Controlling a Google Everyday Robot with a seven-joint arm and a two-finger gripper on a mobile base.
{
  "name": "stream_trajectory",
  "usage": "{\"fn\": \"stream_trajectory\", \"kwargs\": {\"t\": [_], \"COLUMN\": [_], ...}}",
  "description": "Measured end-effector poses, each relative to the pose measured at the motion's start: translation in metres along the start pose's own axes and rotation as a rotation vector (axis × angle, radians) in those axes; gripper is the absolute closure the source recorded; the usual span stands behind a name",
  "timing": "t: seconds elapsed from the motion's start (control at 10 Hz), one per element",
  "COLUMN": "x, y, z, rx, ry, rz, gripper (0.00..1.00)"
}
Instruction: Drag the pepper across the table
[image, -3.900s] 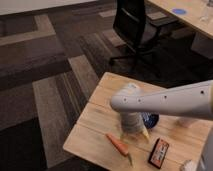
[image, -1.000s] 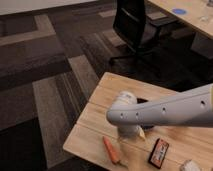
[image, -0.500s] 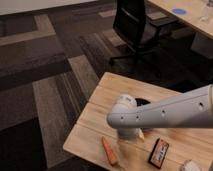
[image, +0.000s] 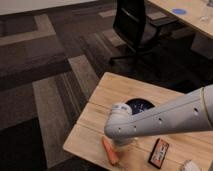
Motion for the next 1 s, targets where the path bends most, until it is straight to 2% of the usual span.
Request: {"fn": "stream_trajectory", "kwargs": {"t": [0.2,0.3,0.4,0.7,1.0], "x": [-0.01,-0.023,-0.038,-0.054,-0.053], "y": [0.021,0.042,0.066,0.075,0.069], "z": [-0.009,-0.014,-0.015,-0.019,-0.018], "rx": [0.0,-0.023,-0.069,-0.114,-0.136], "ry": [-0.027,-0.056,-0.089,-0.128,-0.126], "rz": [-0.102,-0.182,-0.253,-0.295,-0.264], "gripper": [0.35,0.35,0.35,0.35,0.35]}}
